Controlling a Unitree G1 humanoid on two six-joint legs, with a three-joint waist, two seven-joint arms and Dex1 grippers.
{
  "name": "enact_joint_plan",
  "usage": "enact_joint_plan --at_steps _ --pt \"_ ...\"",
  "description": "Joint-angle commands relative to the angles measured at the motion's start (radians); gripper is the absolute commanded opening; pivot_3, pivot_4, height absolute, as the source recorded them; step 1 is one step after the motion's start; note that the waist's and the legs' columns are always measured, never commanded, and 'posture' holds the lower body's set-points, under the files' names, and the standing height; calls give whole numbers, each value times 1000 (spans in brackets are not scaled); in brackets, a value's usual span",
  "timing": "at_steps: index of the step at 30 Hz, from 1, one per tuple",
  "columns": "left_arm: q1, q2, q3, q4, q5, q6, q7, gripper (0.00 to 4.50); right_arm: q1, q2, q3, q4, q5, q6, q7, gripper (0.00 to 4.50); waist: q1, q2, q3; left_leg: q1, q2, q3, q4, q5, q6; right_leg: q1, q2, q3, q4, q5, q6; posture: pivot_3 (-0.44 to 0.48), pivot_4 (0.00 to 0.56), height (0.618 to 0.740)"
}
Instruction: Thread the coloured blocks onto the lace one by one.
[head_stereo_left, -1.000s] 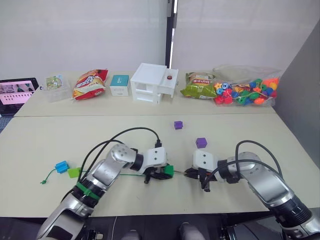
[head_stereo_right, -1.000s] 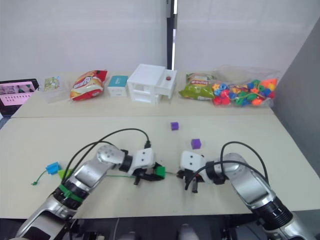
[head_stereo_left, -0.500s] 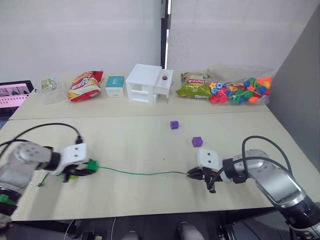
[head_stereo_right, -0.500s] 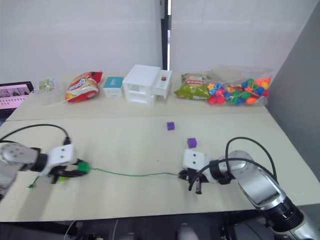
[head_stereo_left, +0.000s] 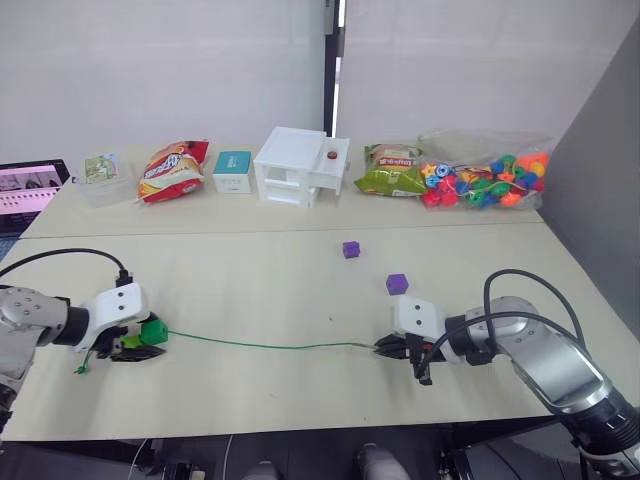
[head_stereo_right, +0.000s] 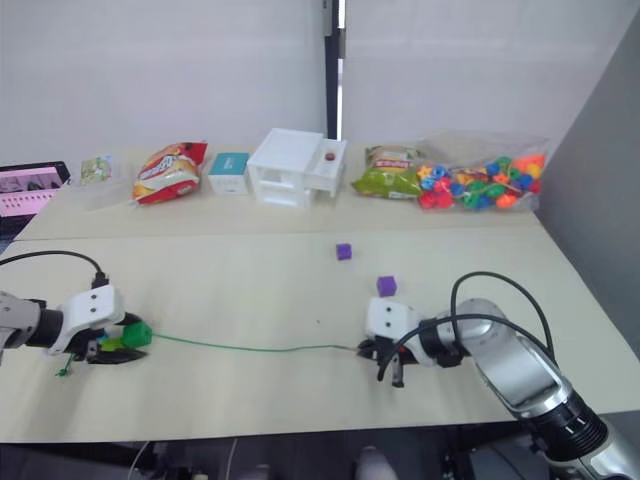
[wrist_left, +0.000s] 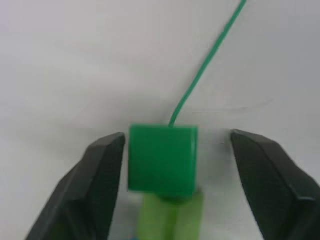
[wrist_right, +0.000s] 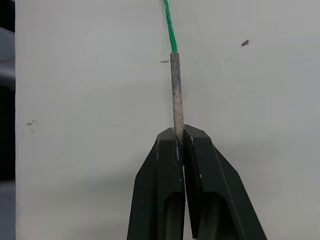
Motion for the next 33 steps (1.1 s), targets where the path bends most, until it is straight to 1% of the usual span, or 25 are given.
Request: enact_joint_plan --at_steps 1,3,5,7,10,12,13,15,19,22,27,29,33 --pt "-42 -14 35 -165 -98 130 -23 4228 -31 8 14 -21 3 14 6 0 3 -1 0 0 0 0 0 0 0 0 0 0 0 0 0 0 150 740" --pt "-74 -68 24 -283 -164 225 -7 4228 -53 18 37 -22 -3 25 5 0 10 -1 0 -1 0 0 0 0 0 0 0 0 0 0 0 0 150 740" --pt "-104 -133 -9 -378 -187 282 24 4228 -76 30 63 -22 -12 41 1 0 15 -1 0 -1 -1 0 1 0 0 0 -1 0 -1 0 0 0 150 740" --pt "-139 -219 -71 -447 -168 305 67 4228 -108 47 102 -14 -33 69 -10 0 16 -1 0 -1 -1 0 1 0 0 0 -1 0 -1 0 0 0 150 740" --pt "-178 -309 -153 -483 -124 317 106 4228 -142 64 144 4 -63 103 -25 0 15 -2 0 -1 -1 0 1 0 0 0 -1 0 -1 0 0 0 150 740" --pt "-223 -388 -259 -472 -33 296 148 4228 -163 71 179 21 -94 128 -36 0 16 -2 0 -1 -1 0 1 0 0 0 0 0 0 0 0 0 150 740" --pt "-240 -418 -288 -467 -16 302 162 4228 -171 73 190 27 -105 136 -39 0 18 -2 0 -1 -1 0 1 0 0 0 0 0 -1 0 0 0 150 740" --pt "-256 -452 -315 -462 -1 309 168 4228 -179 74 200 32 -115 147 -42 0 19 -2 0 -2 -2 0 2 0 0 0 -1 0 -1 0 0 0 150 740" --pt "-264 -491 -381 -445 53 297 172 4228 -187 81 205 29 -127 169 -51 0 16 -2 0 -1 -1 -1 2 0 0 0 0 0 0 0 0 0 150 740" --pt "-273 -530 -417 -406 92 278 185 4228 -189 85 201 25 -125 180 -54 0 19 -2 0 -1 -2 -1 2 0 0 1 -1 0 -1 0 0 0 150 740" --pt "-294 -594 -423 -356 101 278 198 4228 -190 89 197 12 -119 198 -59 0 19 -2 0 -1 -2 -1 3 0 0 1 -1 0 -1 0 0 0 150 740" --pt "-295 -600 -435 -337 120 262 195 4228 -191 92 194 9 -117 206 -61 0 18 -2 0 -1 -2 -1 3 0 0 1 -1 0 -1 0 0 0 150 740" --pt "-287 -607 -427 -340 107 275 185 3049 -190 93 191 2 -115 216 -65 0 17 -2 0 -1 -2 -1 3 0 0 0 -1 0 0 0 0 0 150 740"
